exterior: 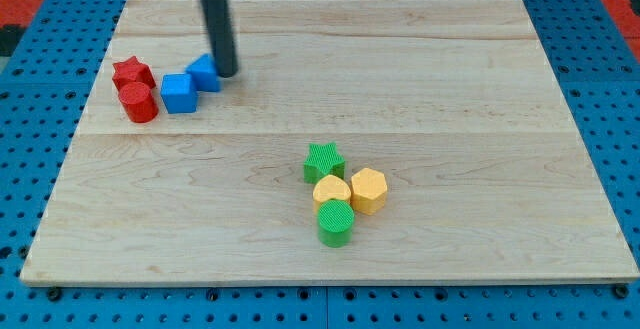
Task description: Slide the yellow hexagon along with yellow heart left a bit
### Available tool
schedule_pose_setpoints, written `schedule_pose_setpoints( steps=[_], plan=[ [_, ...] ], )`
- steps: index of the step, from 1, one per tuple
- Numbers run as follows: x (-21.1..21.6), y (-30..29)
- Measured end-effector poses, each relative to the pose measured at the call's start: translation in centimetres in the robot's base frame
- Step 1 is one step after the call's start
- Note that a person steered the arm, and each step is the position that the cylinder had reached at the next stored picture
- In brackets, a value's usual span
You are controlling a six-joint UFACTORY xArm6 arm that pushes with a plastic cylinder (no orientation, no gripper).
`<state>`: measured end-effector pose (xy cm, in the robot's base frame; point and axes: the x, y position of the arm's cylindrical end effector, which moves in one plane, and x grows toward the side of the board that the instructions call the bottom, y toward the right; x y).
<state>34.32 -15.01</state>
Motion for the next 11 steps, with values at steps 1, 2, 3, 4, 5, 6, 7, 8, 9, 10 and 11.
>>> schedule_pose_setpoints(
  steps=[1, 2, 3, 4, 5, 6, 7, 8, 9, 10, 11],
  plan=[
    [0.1, -2.8],
    [1.4, 3.4],
    [1.7, 16.1],
    [3.9, 25.8],
    [8.9, 30.9],
    [15.6, 29.8],
    [18.4, 26.5],
    [18.6, 26.2],
    [18.6, 25.6],
    [18.6, 24.5],
    [18.6, 23.6]
  ],
)
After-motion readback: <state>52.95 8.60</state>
